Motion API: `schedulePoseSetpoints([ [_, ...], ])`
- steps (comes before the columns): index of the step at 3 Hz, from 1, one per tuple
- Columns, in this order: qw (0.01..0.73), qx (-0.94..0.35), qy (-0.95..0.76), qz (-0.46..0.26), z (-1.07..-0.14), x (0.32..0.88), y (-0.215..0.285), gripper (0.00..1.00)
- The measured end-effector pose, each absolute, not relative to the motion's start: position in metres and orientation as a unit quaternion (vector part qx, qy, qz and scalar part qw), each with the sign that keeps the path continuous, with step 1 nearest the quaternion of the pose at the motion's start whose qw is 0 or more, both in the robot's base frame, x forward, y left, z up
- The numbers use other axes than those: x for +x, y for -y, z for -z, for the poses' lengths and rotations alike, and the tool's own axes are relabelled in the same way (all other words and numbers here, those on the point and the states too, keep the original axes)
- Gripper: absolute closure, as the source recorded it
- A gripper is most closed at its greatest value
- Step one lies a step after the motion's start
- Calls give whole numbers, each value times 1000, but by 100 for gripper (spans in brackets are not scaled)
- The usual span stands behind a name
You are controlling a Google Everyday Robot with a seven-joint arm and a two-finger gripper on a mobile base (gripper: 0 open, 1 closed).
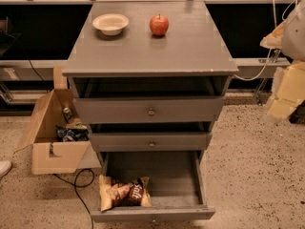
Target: Pick brown chip bag from bottom drawer and place on counter
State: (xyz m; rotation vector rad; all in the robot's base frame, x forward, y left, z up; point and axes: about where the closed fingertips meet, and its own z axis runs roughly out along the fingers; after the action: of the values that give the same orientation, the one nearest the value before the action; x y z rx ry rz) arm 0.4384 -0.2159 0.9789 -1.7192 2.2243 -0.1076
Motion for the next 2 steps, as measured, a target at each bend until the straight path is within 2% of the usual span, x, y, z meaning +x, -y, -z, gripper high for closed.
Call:
schedulePoseSetpoints([
  [1,163,-603,-780,38,-979,438,216,0],
  [2,176,-598,-781,6,-954,447,210,0],
])
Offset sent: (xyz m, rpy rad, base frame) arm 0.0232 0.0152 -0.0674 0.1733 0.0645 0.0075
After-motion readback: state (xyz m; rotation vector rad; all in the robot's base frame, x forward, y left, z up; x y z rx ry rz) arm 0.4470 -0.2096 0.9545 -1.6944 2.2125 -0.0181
